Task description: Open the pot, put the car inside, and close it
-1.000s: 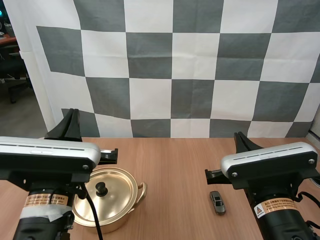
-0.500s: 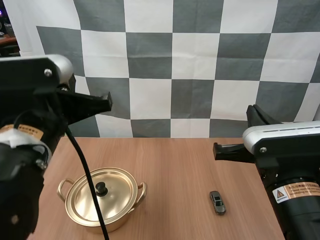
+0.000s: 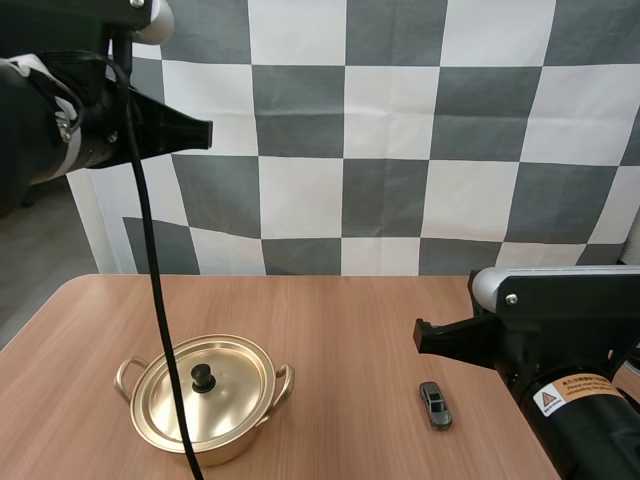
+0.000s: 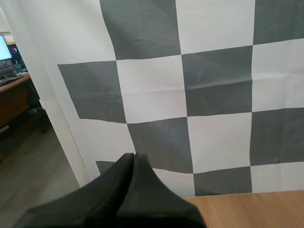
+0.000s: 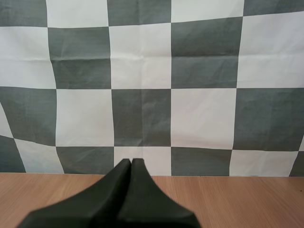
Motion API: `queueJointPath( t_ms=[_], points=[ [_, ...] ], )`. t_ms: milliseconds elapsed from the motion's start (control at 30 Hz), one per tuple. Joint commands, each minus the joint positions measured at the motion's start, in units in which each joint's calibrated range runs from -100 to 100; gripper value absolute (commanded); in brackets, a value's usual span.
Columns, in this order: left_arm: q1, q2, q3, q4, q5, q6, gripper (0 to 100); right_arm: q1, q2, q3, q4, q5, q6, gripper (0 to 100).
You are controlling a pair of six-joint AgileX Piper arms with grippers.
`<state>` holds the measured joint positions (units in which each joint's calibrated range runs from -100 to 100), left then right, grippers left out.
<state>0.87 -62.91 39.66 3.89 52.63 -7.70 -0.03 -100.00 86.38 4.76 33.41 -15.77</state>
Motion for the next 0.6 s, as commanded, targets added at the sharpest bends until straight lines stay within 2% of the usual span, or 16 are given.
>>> queueJointPath(
  t_ms=[0,267,567],
  points=[
    [-0.05,-0.01,5.26,-2.75,47.37,0.55,0,-0.04,0.0,-0.02,0.08,0.01,0.07,0],
    [-0.05,-0.01,20.1,-8.76,47.37,3.36,0,-0.04,0.0,-0.02,0.08,0.01,0.07,0],
    [-0.05,-0.01,20.68,-7.8,47.37,2.82,0,-0.04,0.0,-0.02,0.08,0.01,0.07,0]
  ],
)
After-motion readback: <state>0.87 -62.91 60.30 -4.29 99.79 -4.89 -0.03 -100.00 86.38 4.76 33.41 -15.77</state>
